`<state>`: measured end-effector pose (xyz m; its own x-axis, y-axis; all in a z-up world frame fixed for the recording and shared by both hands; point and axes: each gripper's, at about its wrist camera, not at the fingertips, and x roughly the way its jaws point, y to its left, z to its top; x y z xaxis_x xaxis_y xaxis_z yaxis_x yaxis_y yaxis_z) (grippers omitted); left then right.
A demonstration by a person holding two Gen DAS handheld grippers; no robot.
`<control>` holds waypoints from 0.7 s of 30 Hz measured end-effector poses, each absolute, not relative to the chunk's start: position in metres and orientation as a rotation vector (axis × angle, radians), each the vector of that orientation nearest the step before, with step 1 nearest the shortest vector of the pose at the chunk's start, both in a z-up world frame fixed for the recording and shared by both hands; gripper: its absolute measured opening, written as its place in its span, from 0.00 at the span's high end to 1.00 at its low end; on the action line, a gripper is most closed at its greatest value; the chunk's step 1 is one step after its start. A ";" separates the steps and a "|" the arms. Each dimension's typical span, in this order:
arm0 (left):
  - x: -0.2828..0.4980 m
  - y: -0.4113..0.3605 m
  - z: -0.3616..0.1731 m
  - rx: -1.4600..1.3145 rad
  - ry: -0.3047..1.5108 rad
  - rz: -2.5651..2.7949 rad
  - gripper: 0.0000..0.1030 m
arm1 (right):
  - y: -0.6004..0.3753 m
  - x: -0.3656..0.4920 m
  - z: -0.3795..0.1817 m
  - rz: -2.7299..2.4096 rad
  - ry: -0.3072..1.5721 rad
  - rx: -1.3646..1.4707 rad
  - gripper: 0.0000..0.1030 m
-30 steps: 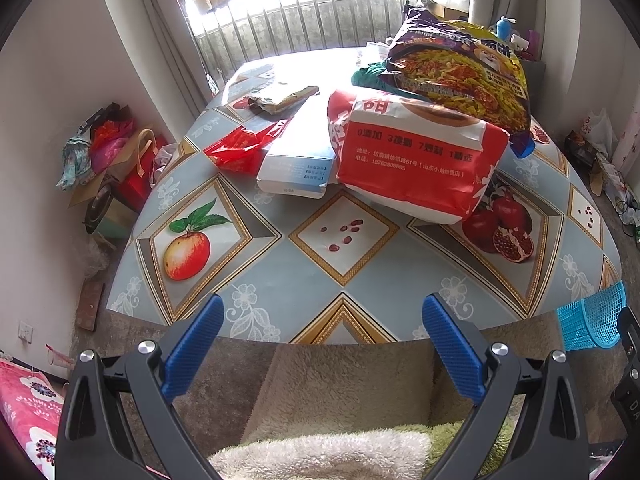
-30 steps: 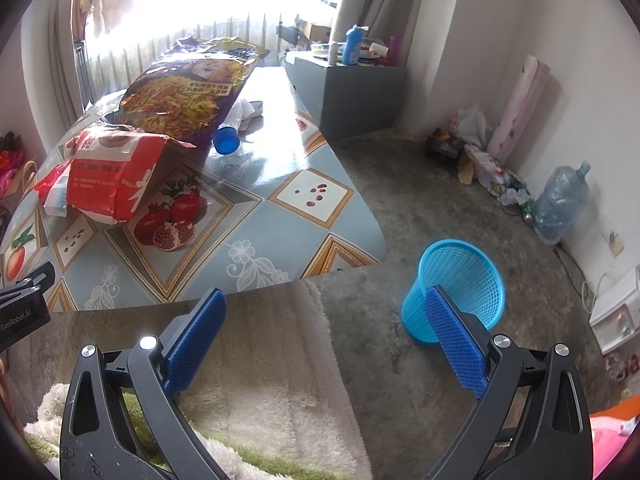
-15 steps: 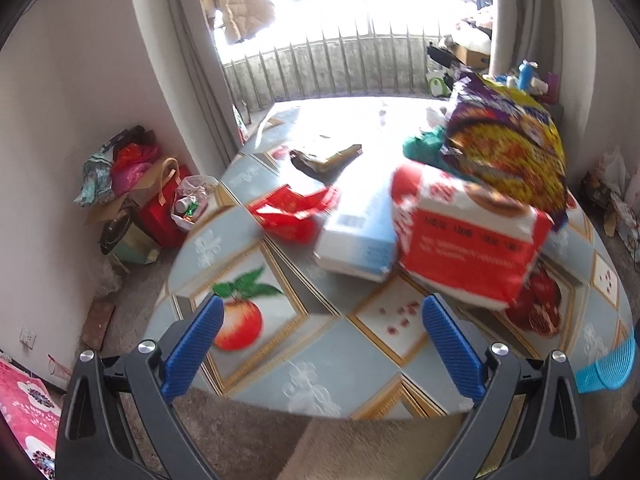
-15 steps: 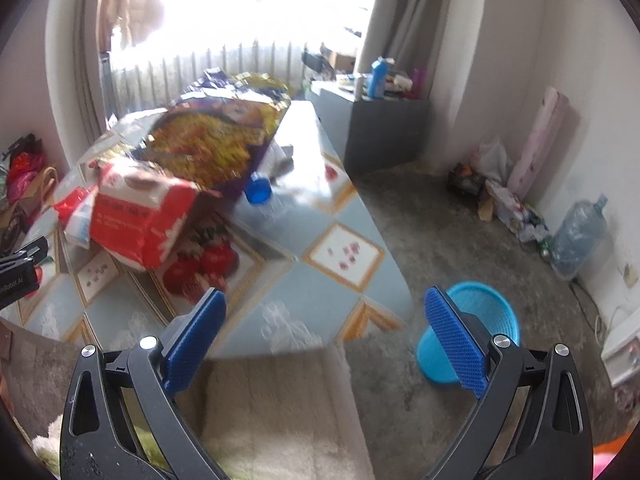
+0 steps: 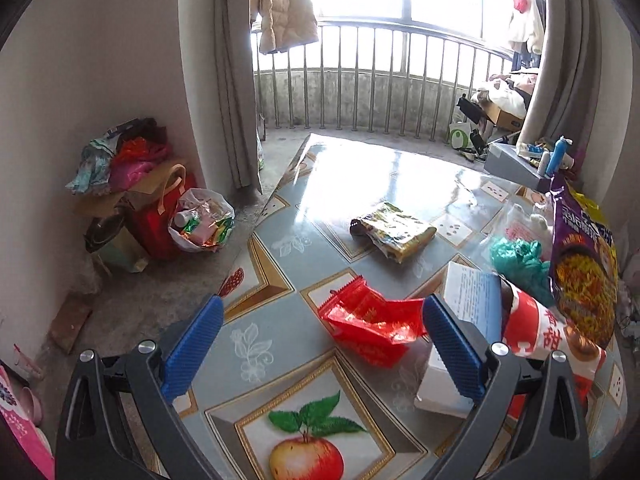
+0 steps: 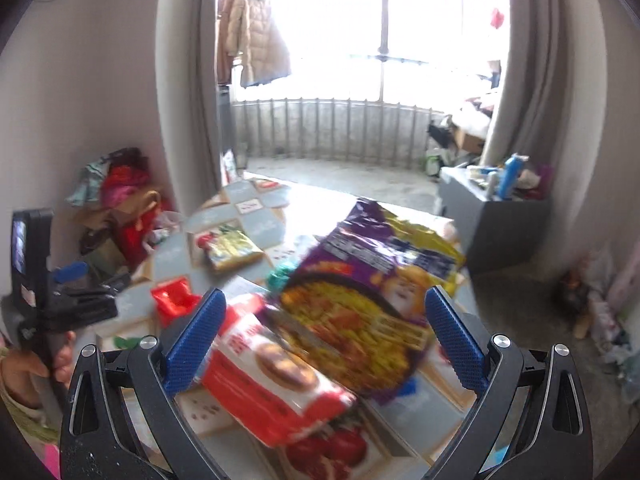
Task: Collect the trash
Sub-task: 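Grasp the red wrapper with the left tool while the right tool grasps the yellow chip bag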
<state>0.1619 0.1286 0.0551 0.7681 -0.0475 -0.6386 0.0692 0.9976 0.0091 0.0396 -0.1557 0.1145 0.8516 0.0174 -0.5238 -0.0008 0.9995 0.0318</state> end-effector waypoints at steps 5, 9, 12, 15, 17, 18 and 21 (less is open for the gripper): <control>0.195 0.132 0.042 0.006 0.727 -0.132 0.11 | -0.136 0.103 0.123 0.173 0.636 0.061 0.08; 0.216 0.134 0.016 -0.011 0.838 -0.177 0.29 | -0.110 0.146 0.119 0.270 0.728 0.067 0.08; 0.225 0.129 -0.007 0.025 0.894 -0.193 0.39 | -0.094 0.172 0.109 0.308 0.797 0.054 0.08; 0.236 0.124 -0.028 0.114 0.938 -0.166 0.53 | -0.078 0.192 0.098 0.322 0.856 0.028 0.09; 0.245 0.128 -0.037 0.131 0.948 -0.139 0.59 | -0.069 0.205 0.091 0.331 0.887 0.007 0.10; 0.248 0.131 -0.038 0.138 0.939 -0.127 0.59 | -0.066 0.209 0.088 0.337 0.901 0.000 0.10; 0.264 0.140 -0.038 0.157 0.937 -0.101 0.64 | -0.056 0.223 0.085 0.348 0.934 -0.015 0.10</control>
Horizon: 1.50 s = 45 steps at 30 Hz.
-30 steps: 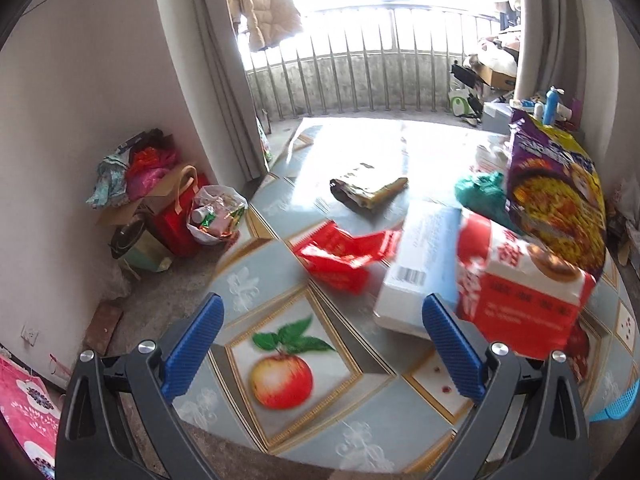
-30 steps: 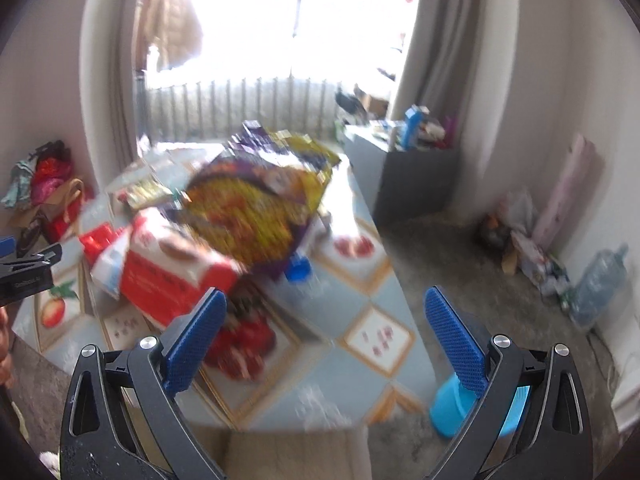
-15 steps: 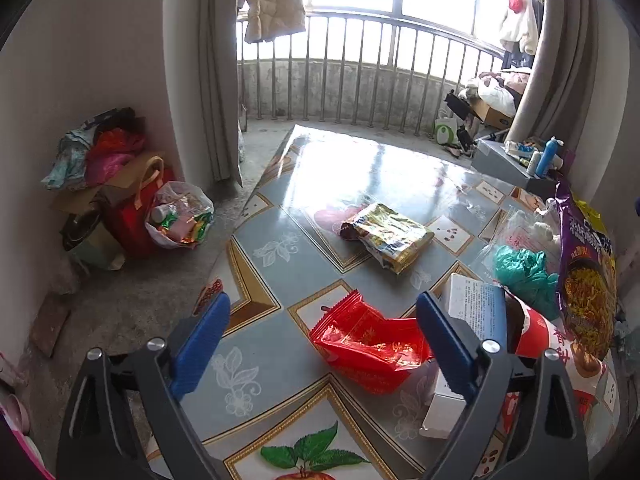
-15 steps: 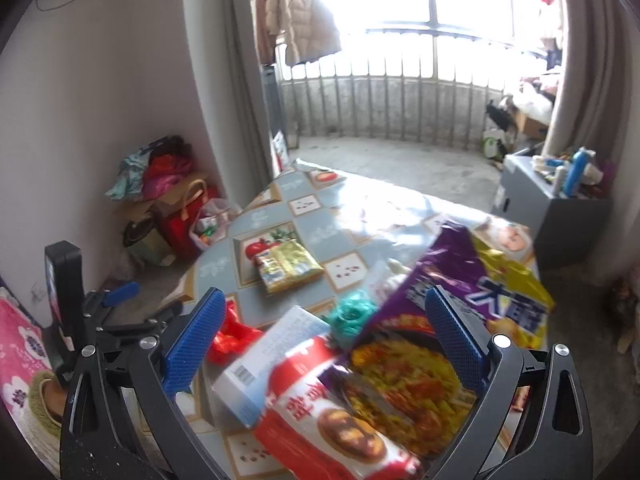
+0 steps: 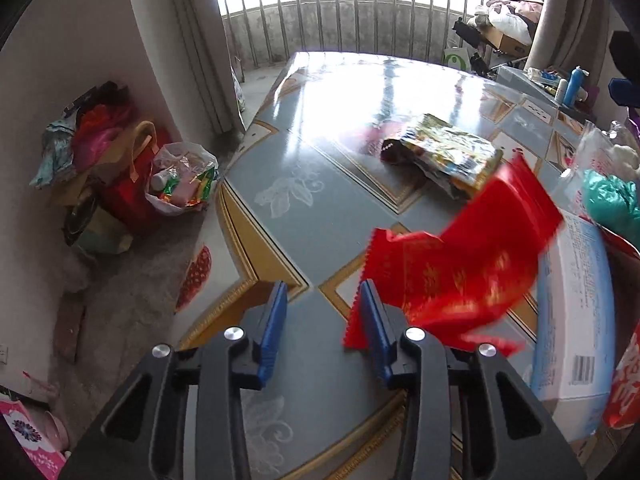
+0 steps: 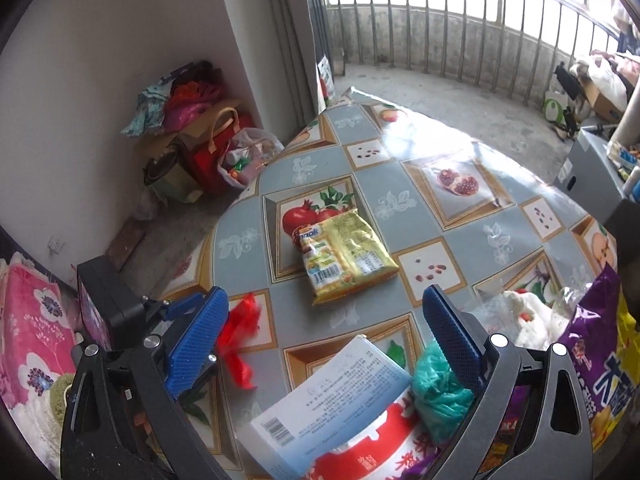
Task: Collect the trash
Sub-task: 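Grasp the red wrapper with the left tool while the right tool grasps the yellow chip bag, then carry both items to the blue wastebasket and open both tools over it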
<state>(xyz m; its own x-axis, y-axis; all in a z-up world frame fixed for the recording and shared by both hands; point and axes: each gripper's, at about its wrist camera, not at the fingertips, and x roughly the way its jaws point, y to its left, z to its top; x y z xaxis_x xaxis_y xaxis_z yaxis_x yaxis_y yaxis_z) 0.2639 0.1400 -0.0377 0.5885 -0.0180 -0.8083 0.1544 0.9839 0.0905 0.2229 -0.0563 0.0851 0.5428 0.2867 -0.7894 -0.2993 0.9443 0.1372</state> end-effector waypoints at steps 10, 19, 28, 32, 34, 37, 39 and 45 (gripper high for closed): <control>0.307 0.176 -0.029 -0.050 0.934 -0.133 0.55 | -0.028 0.298 0.051 0.387 1.142 -0.061 0.10; 0.309 0.168 -0.034 0.018 0.922 -0.111 0.59 | -0.019 0.345 0.000 0.371 1.344 -0.129 0.10; 0.308 0.167 -0.039 0.047 0.898 -0.104 0.96 | -0.011 0.337 -0.012 0.316 1.335 -0.255 0.29; 0.307 0.174 -0.036 0.001 0.890 -0.110 1.00 | -0.013 0.333 -0.009 0.314 1.321 -0.245 0.40; 0.306 0.176 -0.034 -0.005 0.883 -0.107 1.00 | -0.015 0.332 -0.006 0.308 1.306 -0.249 0.42; 0.303 0.178 -0.031 -0.024 0.881 -0.105 1.00 | -0.015 0.335 0.002 0.306 1.290 -0.228 0.45; 0.299 0.180 -0.027 -0.035 0.870 -0.100 1.00 | -0.018 0.333 0.011 0.303 1.264 -0.219 0.47; 0.285 0.185 -0.002 -0.073 0.817 -0.100 1.00 | -0.035 0.319 0.050 0.322 1.187 -0.163 0.48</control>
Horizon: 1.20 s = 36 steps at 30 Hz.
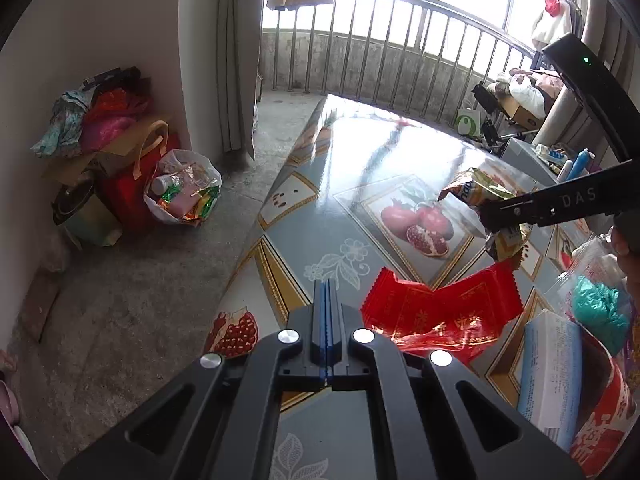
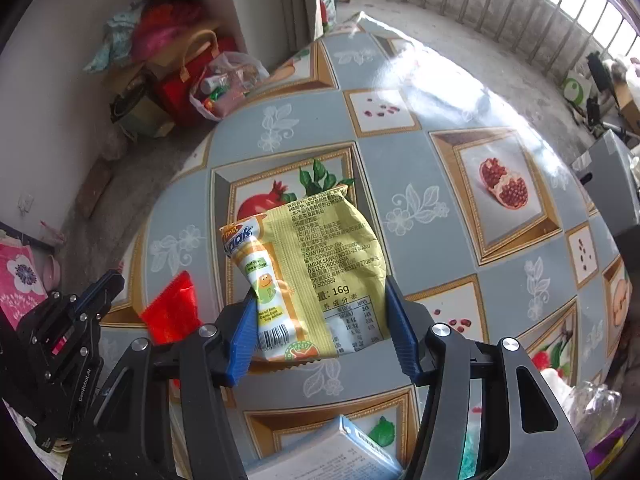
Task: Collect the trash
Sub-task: 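Carry both items to the blue wastebasket and open both tools over it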
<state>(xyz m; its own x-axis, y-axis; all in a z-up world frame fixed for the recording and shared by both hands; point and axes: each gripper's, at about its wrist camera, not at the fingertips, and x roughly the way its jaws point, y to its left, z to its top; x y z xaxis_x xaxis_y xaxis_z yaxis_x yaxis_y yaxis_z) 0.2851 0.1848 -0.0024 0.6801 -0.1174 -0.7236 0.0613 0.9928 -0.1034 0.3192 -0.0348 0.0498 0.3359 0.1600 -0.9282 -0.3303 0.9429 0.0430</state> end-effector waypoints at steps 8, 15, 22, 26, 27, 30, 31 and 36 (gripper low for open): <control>0.250 0.186 0.051 -0.111 0.719 -0.132 1.00 | -0.058 0.279 0.103 0.354 1.055 -0.060 0.48; 0.201 0.168 0.111 -0.119 0.617 -0.230 1.00 | -0.096 0.211 0.150 0.356 0.906 0.041 0.48; 0.196 0.157 0.117 -0.218 0.704 -0.342 1.00 | -0.167 0.126 0.166 0.259 0.799 0.144 0.48; 0.229 0.165 0.074 -0.418 0.900 -0.399 0.84 | -0.208 0.074 0.150 0.150 0.769 0.199 0.48; 0.238 0.168 0.059 -0.494 0.946 -0.406 0.75 | -0.218 0.062 0.144 0.125 0.767 0.221 0.48; 0.263 0.177 0.023 -0.653 1.037 -0.347 0.52 | -0.252 0.027 0.118 0.031 0.772 0.312 0.48; 0.271 0.180 0.012 -0.692 1.057 -0.321 0.51 | -0.262 0.017 0.108 0.001 0.778 0.347 0.48; 0.305 0.185 -0.027 -0.760 1.141 -0.169 0.52 | -0.315 -0.029 0.053 -0.138 0.808 0.577 0.47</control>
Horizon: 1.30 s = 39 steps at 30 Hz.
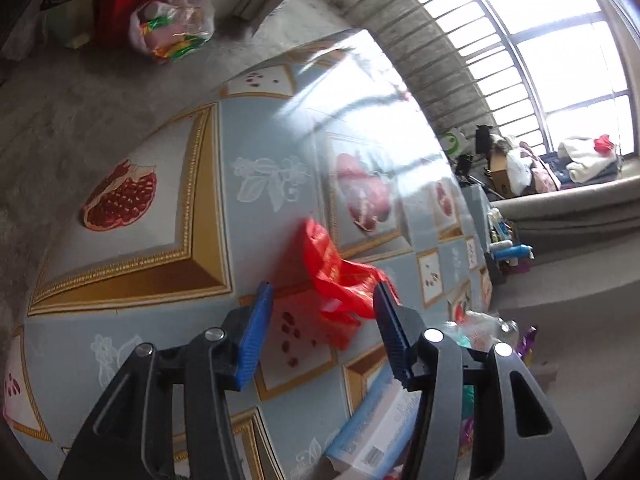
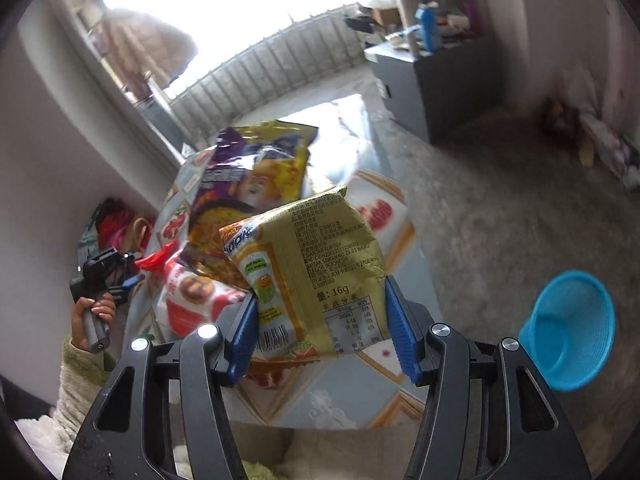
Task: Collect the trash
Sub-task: 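Carry both items to the blue wastebasket and open both tools over it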
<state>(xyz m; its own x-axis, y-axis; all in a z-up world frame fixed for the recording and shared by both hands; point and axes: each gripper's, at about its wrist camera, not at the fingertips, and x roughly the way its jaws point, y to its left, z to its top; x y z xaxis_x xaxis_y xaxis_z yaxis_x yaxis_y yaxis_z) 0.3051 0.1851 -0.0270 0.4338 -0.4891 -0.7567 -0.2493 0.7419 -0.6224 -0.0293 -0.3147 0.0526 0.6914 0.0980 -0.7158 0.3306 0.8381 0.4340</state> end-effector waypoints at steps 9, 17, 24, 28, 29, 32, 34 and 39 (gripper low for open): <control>0.314 0.174 -0.024 -0.633 1.086 -0.085 0.94 | -0.369 -0.086 0.003 -0.326 0.782 0.791 0.47; 0.258 0.133 0.076 -0.408 0.779 -0.192 0.97 | -0.408 -0.142 -0.022 -0.417 0.721 0.874 0.48; 0.188 0.036 0.167 -0.325 0.585 -0.529 0.97 | -0.431 -0.181 -0.039 -0.491 0.670 0.950 0.48; 0.146 -0.060 0.177 -0.231 0.612 -0.778 0.97 | -0.444 -0.203 -0.053 -0.534 0.637 1.014 0.47; 0.136 -0.087 0.175 -0.194 0.631 -0.825 0.97 | -0.447 -0.209 -0.056 -0.544 0.626 1.034 0.47; 0.106 -0.175 0.155 -0.086 0.738 -0.961 0.97 | -0.462 -0.229 -0.070 -0.587 0.596 1.095 0.47; 0.083 -0.233 0.135 -0.011 0.826 -1.024 0.97 | -0.473 -0.241 -0.081 -0.611 0.582 1.139 0.47; 0.030 -0.366 0.064 0.211 1.010 -1.095 0.97 | -0.503 -0.266 -0.107 -0.673 0.532 1.239 0.47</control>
<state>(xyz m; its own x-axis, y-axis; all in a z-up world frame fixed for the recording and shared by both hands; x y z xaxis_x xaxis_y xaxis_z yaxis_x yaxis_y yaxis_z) 0.0301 -0.3664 0.0638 0.0846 -0.6385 -0.7650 0.8143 0.4868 -0.3162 -0.2655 -0.5033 -0.1067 0.6967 -0.1738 -0.6960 0.7173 0.1800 0.6731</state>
